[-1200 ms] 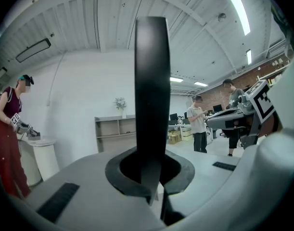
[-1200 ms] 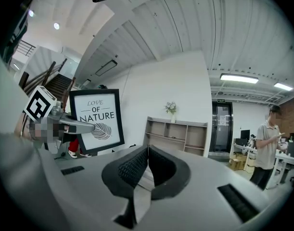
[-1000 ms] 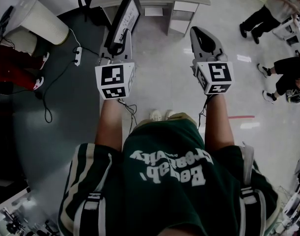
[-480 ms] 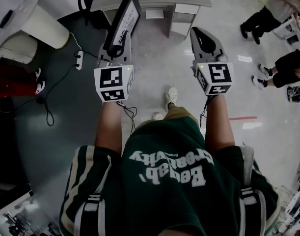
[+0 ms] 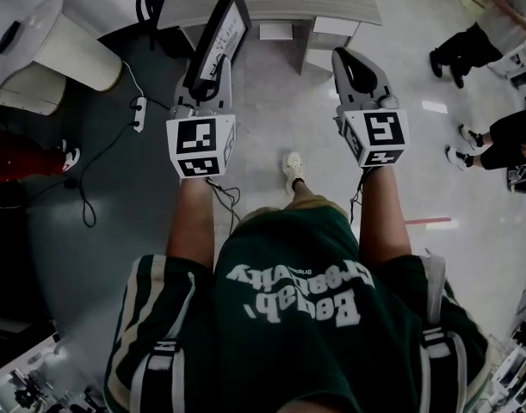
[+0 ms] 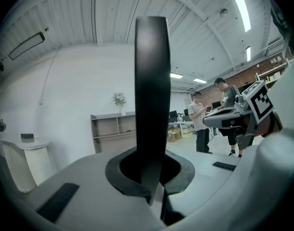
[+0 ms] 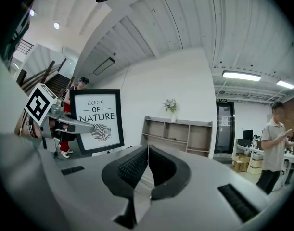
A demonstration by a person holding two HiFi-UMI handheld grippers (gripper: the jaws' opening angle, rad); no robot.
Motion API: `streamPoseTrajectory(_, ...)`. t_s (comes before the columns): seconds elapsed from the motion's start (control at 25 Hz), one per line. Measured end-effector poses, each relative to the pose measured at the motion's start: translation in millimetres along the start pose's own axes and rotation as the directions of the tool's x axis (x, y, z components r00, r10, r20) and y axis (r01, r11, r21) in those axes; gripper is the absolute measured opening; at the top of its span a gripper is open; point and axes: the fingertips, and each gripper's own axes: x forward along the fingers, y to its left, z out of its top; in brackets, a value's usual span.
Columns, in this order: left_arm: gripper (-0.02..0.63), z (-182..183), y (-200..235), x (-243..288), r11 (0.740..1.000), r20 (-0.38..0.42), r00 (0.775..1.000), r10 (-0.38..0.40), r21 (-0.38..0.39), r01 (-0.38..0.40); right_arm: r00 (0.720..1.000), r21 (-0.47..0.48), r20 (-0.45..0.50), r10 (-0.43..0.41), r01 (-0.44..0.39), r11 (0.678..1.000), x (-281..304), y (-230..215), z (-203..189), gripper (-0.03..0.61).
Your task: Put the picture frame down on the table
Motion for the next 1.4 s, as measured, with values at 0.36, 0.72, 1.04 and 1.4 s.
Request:
streamPoseTrajectory(0.36, 0.026, 12, 13, 113, 1.000, 0.006, 1.000, -0.017, 0.012, 0.017, 0.999, 0.002, 0.010, 0.054, -0.054, 0.999, 106, -73, -3, 0.034)
streamPoseTrajectory(0.72, 0.026, 12, 16, 210, 1.000, -0.011, 1.000, 0.014, 0.003, -0.014, 0.995, 0.003, 0.023, 0.098, -0.098, 0.995, 183, -141, -16, 0.035)
streamPoseTrajectory(1.04, 0.026, -2, 31, 254, 1.000, -0.041, 0.999, 0.022, 0.000, -0.022, 0.994, 0.028, 0.020, 0.104, -0.104, 0.994, 224, -167, -34, 0.035)
streamPoseTrajectory(1.4, 0.026, -11, 70, 281, 0.999, -0.061, 0.997, 0.038, -0.010, -0.039, 0.990, 0.033, 0.010, 0.139, -0.139, 0.990, 271, -158, -34, 0.035)
